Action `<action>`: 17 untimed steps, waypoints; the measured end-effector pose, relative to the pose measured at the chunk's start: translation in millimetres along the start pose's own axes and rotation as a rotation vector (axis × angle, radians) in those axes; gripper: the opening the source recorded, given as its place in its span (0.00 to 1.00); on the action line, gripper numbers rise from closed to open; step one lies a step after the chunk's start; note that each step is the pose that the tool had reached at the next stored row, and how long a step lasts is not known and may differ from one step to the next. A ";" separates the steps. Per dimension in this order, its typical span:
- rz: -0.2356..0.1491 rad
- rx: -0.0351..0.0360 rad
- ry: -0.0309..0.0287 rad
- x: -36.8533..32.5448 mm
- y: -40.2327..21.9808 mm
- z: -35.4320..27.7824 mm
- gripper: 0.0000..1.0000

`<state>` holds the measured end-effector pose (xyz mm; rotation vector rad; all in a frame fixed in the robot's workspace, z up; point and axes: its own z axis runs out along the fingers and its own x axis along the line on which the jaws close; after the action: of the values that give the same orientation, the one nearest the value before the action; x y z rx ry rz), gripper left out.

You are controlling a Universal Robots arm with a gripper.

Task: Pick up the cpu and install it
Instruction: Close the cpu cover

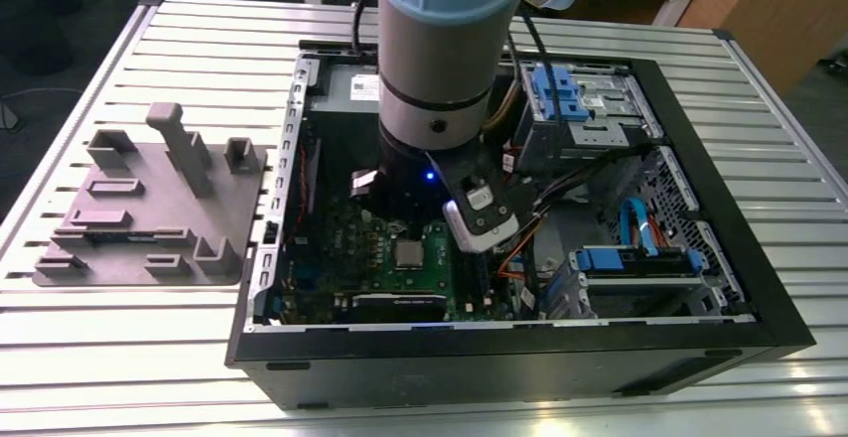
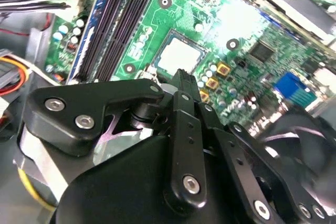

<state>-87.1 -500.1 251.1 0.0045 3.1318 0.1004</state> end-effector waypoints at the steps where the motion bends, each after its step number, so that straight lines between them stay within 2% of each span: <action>1: 0.000 0.0001 -0.0005 0.0 0.2 -3.8 0.10; 2: 0.000 0.0003 -0.0011 0.1 0.5 -7.3 0.10; 3: 0.000 0.0002 -0.0015 0.1 0.5 -7.9 0.10; 9: -0.009 0.0004 -0.0011 0.1 0.6 -7.9 0.10; 17: -0.150 -0.0008 0.0080 0.1 0.5 -7.6 0.10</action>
<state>-87.3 -500.0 258.8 -0.2307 3.1266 0.1006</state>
